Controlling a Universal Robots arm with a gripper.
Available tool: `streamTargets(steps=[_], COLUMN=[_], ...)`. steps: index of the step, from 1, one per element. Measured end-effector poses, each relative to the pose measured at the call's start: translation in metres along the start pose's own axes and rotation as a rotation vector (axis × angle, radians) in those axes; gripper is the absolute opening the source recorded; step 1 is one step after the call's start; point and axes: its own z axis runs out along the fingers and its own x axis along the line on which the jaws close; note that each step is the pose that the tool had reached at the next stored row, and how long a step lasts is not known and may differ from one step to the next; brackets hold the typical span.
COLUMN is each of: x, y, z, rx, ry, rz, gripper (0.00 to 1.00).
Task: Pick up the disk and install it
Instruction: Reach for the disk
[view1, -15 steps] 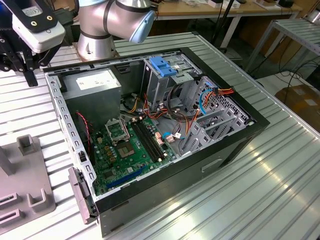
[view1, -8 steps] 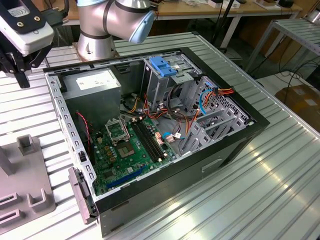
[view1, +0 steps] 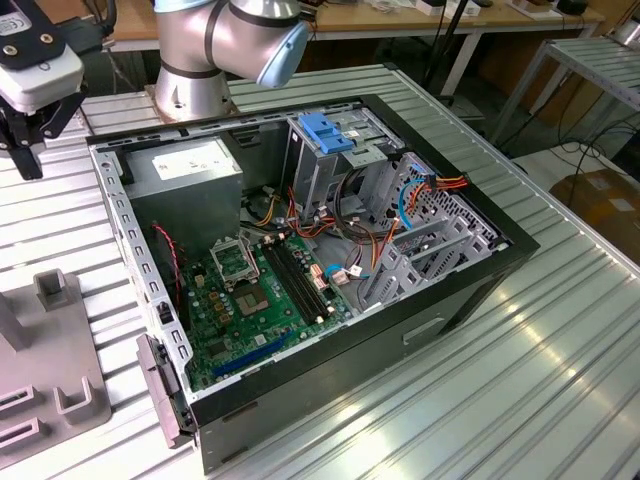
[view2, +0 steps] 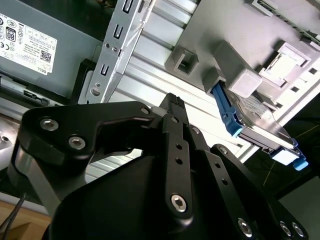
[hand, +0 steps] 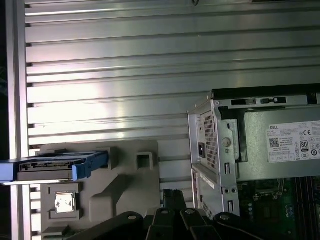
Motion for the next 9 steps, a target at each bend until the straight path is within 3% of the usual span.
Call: streamTargets(steps=[9], x=[0.0151], y=[-0.0012], z=[-0.0004], rx=[0.0000], ry=[0.0000], rz=[0.000], gripper=[0.10])
